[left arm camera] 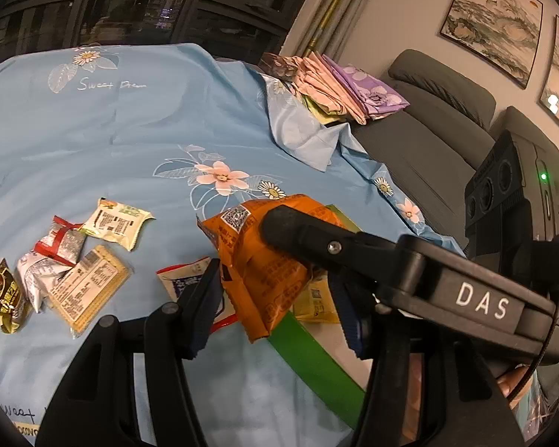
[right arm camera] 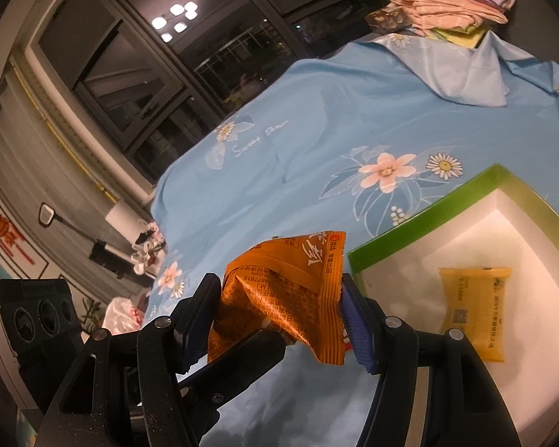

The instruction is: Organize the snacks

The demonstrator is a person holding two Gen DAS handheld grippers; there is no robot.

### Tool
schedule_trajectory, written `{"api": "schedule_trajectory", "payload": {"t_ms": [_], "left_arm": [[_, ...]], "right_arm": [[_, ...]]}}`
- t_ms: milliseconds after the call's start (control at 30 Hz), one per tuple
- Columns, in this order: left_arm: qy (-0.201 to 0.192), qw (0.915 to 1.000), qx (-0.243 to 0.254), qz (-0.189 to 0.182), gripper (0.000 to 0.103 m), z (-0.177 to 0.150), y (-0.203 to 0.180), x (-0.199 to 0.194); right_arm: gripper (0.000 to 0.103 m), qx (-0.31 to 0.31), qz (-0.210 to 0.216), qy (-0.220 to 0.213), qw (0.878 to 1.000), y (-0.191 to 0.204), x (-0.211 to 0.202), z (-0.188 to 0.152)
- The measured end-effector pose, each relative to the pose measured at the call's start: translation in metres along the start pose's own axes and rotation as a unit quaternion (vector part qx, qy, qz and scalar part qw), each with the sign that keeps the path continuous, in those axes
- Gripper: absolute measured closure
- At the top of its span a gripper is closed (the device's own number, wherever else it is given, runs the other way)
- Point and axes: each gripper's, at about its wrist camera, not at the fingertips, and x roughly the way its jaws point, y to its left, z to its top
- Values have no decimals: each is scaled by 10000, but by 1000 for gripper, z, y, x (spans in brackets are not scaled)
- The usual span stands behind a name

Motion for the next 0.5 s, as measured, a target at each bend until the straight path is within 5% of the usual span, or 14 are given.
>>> {"api": "schedule_trajectory", "payload": {"t_ms": [500], "left_arm": [[206,9994,89,-270,46,4,-15,25]], "right_arm": [[38,368,-268,-101,9989,-25,-9,5]]}}
